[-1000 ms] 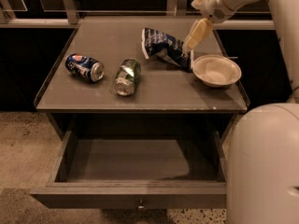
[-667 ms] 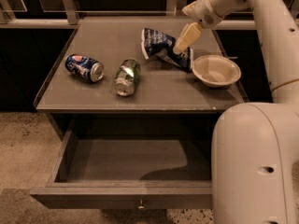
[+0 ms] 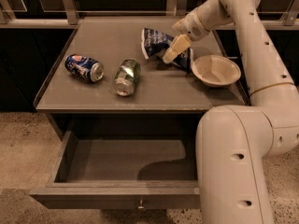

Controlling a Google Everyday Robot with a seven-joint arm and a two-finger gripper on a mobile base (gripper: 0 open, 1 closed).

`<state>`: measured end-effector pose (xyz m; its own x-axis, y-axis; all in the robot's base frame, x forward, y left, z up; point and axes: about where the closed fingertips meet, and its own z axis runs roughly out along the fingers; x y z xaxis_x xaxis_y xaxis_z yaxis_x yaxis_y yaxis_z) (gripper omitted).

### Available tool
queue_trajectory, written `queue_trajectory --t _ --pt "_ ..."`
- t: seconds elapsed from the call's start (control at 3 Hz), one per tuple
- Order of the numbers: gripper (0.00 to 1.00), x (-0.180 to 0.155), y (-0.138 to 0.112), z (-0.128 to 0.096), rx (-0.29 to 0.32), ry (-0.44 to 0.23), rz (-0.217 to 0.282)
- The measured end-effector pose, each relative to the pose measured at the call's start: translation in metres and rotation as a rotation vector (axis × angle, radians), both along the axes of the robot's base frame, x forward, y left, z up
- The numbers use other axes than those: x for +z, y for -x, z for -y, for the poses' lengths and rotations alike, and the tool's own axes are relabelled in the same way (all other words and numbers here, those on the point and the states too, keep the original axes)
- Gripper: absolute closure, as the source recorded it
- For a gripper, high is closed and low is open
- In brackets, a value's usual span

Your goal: Place blue chip bag into top drawer

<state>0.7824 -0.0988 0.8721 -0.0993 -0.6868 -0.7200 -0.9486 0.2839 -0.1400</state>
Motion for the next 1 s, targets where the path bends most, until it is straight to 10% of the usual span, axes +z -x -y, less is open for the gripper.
queue_trajectory --t 1.0 --pt "0.65 -0.0023 -0.0006 -0.0008 0.0 -0.002 -0.005"
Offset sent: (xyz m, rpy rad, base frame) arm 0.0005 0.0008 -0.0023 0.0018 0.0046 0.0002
